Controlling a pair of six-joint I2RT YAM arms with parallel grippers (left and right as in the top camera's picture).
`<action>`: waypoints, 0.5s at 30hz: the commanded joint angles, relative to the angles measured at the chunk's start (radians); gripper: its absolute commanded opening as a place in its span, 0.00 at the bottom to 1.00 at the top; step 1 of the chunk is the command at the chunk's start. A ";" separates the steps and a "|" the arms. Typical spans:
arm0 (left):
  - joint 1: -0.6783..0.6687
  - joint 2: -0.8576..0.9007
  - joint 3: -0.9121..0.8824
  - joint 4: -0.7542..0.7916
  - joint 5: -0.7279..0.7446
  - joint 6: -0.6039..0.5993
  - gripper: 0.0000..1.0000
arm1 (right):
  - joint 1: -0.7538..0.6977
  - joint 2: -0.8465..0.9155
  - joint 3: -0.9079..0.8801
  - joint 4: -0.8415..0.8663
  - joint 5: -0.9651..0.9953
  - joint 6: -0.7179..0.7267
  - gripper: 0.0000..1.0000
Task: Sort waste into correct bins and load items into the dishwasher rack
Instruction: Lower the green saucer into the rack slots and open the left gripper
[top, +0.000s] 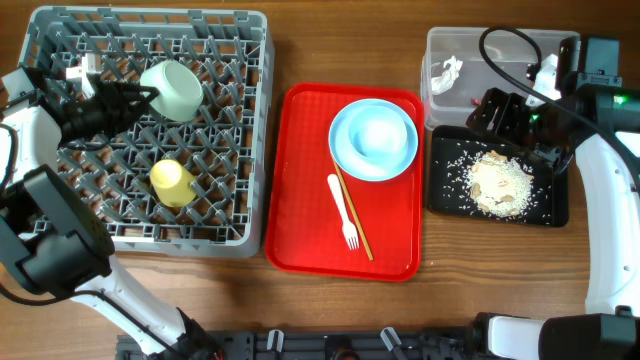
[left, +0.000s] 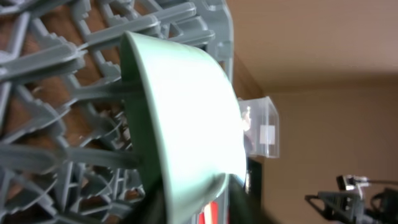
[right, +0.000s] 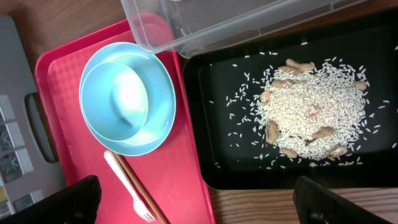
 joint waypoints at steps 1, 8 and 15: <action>0.014 0.018 0.010 -0.011 -0.037 0.007 0.55 | -0.003 -0.011 0.003 -0.002 -0.013 -0.003 1.00; 0.061 -0.006 0.010 -0.037 -0.037 0.007 1.00 | -0.003 -0.011 0.003 -0.002 -0.013 -0.006 1.00; 0.090 -0.124 0.010 -0.049 -0.038 0.006 1.00 | -0.003 -0.011 0.003 -0.002 -0.014 -0.006 1.00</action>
